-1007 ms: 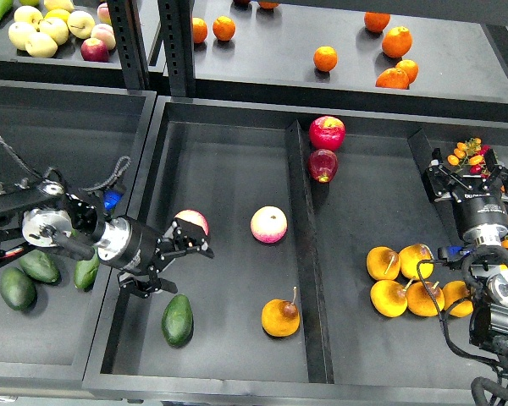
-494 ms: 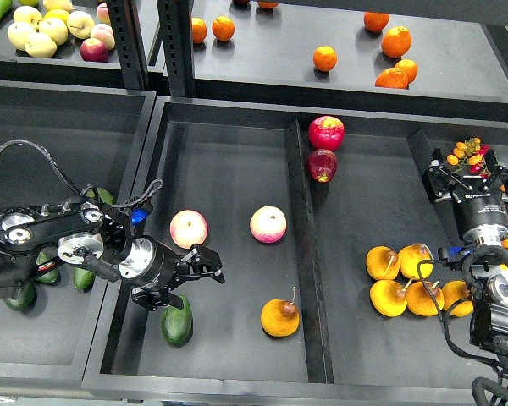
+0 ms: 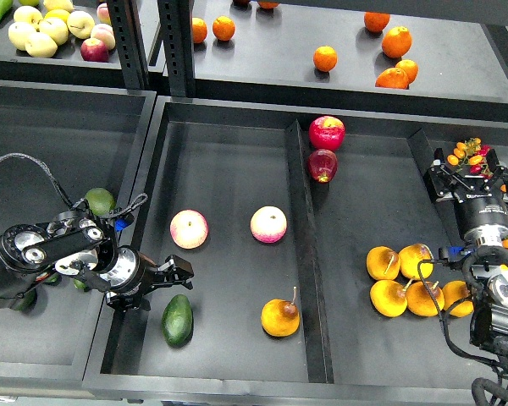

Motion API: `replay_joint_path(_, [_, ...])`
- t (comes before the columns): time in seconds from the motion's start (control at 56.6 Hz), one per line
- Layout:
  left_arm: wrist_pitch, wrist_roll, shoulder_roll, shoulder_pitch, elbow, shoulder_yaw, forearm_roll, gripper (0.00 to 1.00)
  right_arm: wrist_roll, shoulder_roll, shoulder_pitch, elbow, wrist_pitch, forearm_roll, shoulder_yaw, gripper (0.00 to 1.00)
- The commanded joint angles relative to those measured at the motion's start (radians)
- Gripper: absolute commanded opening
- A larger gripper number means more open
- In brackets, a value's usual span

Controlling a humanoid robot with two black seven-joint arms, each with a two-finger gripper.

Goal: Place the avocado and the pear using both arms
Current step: 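Lower the open left gripper down onto the dark green avocado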

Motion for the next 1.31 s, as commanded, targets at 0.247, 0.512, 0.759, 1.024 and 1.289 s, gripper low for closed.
replay_joint_path(0.247, [0.000,0.000,-0.033,0.012,0.053,-0.001,0.018,0.99,0.000,0.002,-0.005,0.007,0.000,0.003,0.004,1.00])
replay_joint_path(0.512, [0.000,0.000,-0.072,0.012,0.103,-0.001,0.023,0.99,0.000,0.002,-0.005,0.009,0.000,0.006,0.006,1.00])
replay_joint_path(0.759, [0.000,0.000,-0.072,0.034,0.111,0.002,0.032,0.99,0.000,0.003,-0.007,0.016,0.000,0.006,0.020,1.00])
replay_joint_path(1.024, [0.000,0.000,-0.078,0.043,0.111,0.000,0.049,0.99,0.000,0.003,-0.007,0.018,0.000,0.006,0.020,1.00])
replay_joint_path(1.289, [0.000,0.000,-0.104,0.039,0.113,0.000,0.049,0.99,0.000,0.003,-0.015,0.030,0.000,0.006,0.020,1.00])
